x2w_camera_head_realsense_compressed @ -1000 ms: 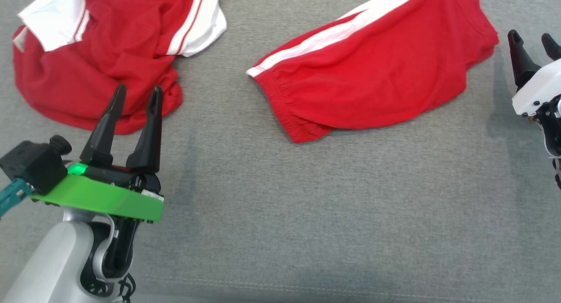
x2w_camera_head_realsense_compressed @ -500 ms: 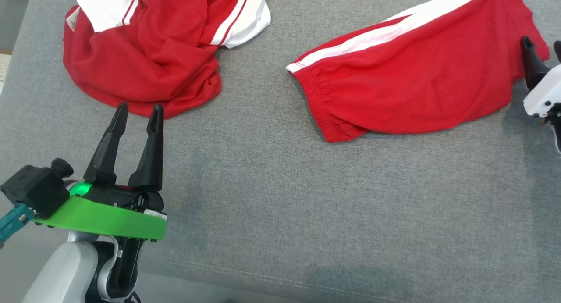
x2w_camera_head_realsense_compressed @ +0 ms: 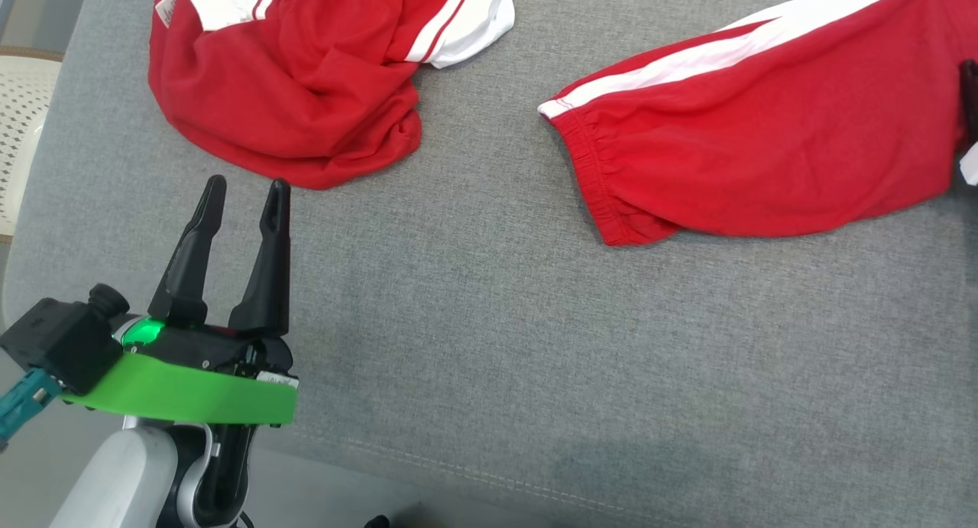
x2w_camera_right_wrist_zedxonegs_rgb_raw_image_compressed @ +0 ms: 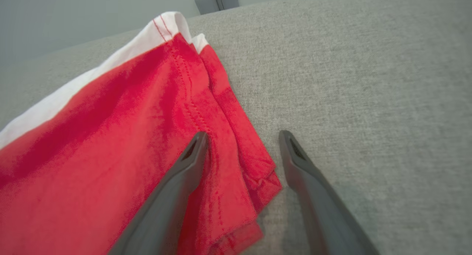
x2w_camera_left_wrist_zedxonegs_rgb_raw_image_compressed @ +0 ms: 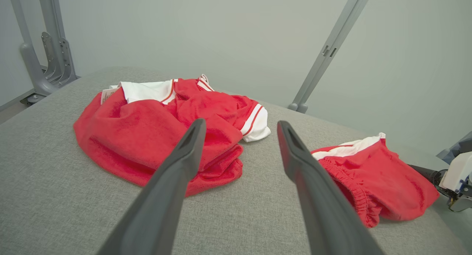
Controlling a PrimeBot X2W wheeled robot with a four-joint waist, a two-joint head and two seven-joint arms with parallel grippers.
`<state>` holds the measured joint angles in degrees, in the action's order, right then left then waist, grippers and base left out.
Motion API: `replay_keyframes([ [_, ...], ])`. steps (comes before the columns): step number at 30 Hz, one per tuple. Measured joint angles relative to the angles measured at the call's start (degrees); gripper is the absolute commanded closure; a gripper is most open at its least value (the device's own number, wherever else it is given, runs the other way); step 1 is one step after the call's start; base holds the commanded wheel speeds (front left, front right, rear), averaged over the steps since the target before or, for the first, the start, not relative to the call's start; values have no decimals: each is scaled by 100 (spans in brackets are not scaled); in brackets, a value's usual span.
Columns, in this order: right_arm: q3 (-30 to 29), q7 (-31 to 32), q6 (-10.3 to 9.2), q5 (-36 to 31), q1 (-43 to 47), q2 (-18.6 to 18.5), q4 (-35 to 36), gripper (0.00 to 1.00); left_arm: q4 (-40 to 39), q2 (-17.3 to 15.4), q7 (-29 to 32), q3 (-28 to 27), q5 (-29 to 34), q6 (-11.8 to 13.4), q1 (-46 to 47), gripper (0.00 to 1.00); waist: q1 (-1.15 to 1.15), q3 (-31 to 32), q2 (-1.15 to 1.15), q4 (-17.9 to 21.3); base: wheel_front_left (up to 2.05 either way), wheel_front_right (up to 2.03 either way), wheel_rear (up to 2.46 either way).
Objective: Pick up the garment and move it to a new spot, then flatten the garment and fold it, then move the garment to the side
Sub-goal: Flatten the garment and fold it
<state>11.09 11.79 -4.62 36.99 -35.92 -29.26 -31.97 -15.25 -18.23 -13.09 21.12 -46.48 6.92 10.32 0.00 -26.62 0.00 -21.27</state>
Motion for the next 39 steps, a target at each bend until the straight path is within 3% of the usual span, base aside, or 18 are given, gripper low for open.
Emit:
replay_keyframes([
  [1, -18, 44, 13, 108, -26, 43, -9, 89, 0, 24, -10, -37, 14, 0, -26, 0, 0, -9, 0, -23, 0, 0, 0],
  [2, -43, 85, 52, 214, -44, 74, -14, 100, 2, 38, -13, -71, 35, 4, -70, 0, 0, -16, 0, -38, 0, 0, 0],
  [10, -272, 22, 419, 865, 17, 610, -18, 100, 154, 131, -18, -231, 37, 15, -219, 0, 0, 85, 0, 52, 0, 0, 0],
  [16, -431, -196, 659, 1159, 426, 800, 22, 100, 375, 168, -65, -285, 35, 15, -246, 0, 0, 283, 0, 273, 0, 0, 0],
  [29, -880, -249, 764, 1707, 1616, 838, -82, 100, 639, 104, -3, -249, -24, 16, -624, 0, 0, 843, 0, 1032, 0, 0, 0],
  [33, -1244, -244, 734, 1909, 2129, 614, -208, 100, 621, 82, 52, -241, -24, 15, -757, 0, 0, 1042, 0, 1301, 0, 0, 0],
  [36, -1623, -283, 602, 2036, 2453, 372, -274, 100, 538, 66, 102, -214, -24, 16, -802, 0, 0, 1169, 0, 1470, 0, 0, 0],
  [39, -1790, -377, 687, 2198, 2526, 314, -78, 100, 512, 59, 123, -197, -24, 16, -804, 0, 0, 1275, 1, 1588, 0, 0, 0],
])
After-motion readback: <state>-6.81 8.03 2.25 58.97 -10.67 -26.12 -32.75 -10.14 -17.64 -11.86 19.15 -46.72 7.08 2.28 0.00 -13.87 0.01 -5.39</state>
